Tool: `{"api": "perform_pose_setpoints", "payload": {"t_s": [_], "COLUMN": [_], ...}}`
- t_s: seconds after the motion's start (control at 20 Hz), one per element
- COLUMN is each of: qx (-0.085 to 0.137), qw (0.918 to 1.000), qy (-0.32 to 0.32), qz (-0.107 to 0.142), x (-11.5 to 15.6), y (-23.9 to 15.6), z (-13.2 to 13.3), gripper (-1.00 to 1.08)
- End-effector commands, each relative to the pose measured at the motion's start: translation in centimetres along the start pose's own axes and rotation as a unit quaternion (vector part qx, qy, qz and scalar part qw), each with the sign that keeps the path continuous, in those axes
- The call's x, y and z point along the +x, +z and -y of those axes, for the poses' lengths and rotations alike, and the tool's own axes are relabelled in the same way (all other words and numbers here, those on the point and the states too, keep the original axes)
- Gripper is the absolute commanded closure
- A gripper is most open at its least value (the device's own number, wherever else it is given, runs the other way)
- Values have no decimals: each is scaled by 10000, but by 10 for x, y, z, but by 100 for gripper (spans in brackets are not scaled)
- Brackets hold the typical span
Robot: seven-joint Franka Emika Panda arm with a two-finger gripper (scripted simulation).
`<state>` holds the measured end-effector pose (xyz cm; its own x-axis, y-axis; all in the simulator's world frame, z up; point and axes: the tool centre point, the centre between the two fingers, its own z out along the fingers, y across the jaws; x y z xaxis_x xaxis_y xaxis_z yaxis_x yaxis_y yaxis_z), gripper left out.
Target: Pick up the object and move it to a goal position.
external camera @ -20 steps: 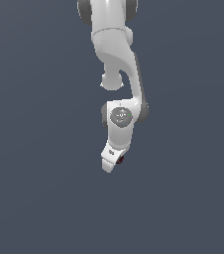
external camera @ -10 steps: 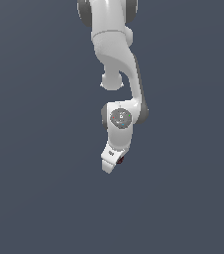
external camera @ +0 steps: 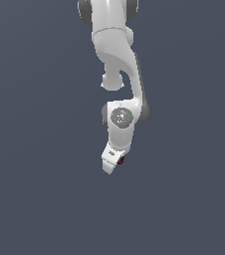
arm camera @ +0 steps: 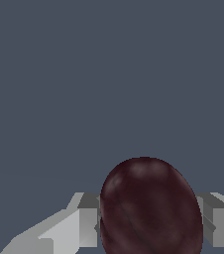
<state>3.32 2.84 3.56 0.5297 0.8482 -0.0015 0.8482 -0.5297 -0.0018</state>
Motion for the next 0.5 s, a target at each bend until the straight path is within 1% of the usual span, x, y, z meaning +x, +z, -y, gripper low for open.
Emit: {"api": "perform_pose_setpoints", "payload": {"t_s": [0.0,0.2,0.45], "qx": [-10,-9,-8], "qw": [10000,10000,10000], "qy": [0,-3,-5], "qz": [-6,-6,-7], "x": [2,6,12], "y": [-10,-34,-78], "z": [-2,-5,-11], "gripper": [108,108,108]}}
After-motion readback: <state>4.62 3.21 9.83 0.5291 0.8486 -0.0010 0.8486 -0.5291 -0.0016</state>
